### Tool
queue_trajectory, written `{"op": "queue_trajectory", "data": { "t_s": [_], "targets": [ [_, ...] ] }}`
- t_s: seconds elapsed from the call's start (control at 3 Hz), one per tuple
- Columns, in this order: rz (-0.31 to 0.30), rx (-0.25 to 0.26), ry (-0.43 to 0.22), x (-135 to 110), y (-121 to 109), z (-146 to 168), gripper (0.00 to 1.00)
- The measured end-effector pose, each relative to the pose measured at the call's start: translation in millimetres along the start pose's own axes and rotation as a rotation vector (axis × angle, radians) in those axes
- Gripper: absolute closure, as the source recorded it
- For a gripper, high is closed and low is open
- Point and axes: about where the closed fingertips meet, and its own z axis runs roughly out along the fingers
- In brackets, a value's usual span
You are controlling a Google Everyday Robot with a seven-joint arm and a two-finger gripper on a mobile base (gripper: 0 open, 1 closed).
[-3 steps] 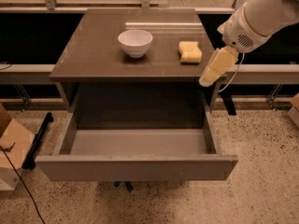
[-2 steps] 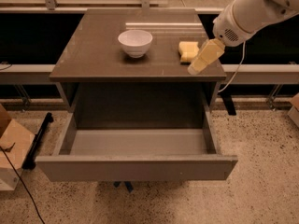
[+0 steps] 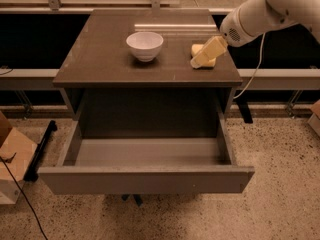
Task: Place sponge into top drawer
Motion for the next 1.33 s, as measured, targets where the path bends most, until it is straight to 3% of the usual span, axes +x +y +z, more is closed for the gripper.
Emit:
{"op": "queue_trajectory", "data": {
  "t_s": [0.67, 1.0, 1.33],
  "targets": [
    [0.119, -0.051, -0.029, 21, -26, 57, 0.00],
    [0.141, -0.078, -0.031, 25, -30, 76, 0.00],
    [0.163, -0.114, -0.013, 33, -30, 95, 0.27]
  ]
}}
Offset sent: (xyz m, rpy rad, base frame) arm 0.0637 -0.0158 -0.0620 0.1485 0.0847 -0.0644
